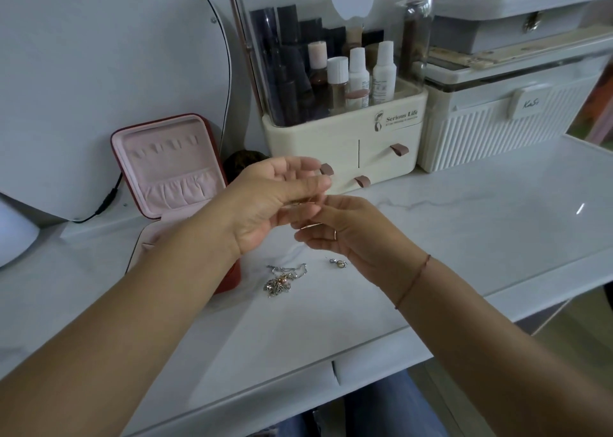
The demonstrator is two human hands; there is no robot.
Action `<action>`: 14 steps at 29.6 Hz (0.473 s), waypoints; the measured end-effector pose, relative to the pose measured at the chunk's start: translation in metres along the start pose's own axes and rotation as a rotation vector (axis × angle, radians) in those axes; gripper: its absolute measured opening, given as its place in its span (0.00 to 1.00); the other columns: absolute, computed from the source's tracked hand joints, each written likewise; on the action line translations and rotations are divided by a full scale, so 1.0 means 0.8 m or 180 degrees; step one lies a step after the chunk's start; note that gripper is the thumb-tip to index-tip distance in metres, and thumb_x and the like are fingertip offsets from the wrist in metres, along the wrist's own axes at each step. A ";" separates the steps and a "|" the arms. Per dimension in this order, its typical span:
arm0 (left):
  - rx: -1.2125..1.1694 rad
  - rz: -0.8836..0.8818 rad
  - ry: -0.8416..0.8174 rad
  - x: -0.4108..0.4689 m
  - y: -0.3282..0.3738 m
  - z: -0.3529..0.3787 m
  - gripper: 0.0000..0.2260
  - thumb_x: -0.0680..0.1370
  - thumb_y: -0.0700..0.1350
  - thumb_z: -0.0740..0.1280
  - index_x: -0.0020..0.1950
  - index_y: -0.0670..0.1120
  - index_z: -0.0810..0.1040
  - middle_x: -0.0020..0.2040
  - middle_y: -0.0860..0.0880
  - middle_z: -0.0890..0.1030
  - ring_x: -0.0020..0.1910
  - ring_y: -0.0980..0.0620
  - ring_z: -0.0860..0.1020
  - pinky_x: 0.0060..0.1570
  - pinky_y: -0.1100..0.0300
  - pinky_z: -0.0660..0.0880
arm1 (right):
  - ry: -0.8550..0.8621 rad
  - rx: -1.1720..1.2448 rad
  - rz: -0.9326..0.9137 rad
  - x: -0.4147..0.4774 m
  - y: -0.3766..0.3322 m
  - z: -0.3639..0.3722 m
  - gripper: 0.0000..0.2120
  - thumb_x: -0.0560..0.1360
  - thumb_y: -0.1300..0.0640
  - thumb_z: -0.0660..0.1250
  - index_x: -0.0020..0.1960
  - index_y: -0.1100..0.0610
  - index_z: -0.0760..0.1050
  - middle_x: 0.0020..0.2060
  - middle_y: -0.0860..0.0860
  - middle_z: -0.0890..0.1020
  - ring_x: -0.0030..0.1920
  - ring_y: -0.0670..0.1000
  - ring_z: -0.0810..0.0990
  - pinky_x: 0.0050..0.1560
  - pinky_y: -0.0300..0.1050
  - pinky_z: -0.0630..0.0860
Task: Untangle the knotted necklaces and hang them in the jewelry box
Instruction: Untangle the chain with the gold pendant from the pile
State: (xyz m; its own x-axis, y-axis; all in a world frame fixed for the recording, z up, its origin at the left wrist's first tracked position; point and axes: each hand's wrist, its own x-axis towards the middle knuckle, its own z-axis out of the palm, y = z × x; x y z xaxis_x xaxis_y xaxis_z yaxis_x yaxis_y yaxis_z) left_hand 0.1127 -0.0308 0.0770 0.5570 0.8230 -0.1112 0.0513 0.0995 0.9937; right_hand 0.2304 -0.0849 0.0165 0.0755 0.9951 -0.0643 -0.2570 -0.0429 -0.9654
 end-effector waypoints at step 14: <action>0.1191 -0.0108 0.0286 0.021 -0.008 -0.001 0.17 0.69 0.55 0.73 0.43 0.43 0.76 0.27 0.49 0.73 0.25 0.54 0.70 0.23 0.64 0.69 | 0.0197 0.0581 0.0485 0.023 0.005 0.000 0.10 0.78 0.65 0.59 0.57 0.68 0.74 0.47 0.62 0.82 0.45 0.54 0.83 0.49 0.45 0.79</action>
State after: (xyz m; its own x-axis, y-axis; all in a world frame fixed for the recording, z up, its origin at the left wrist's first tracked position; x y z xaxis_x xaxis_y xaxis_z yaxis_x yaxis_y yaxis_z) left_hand 0.1210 -0.0173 0.0690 0.4757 0.8702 -0.1283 0.3768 -0.0699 0.9236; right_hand 0.2310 -0.0666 0.0118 0.0801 0.9707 -0.2266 -0.4395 -0.1697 -0.8821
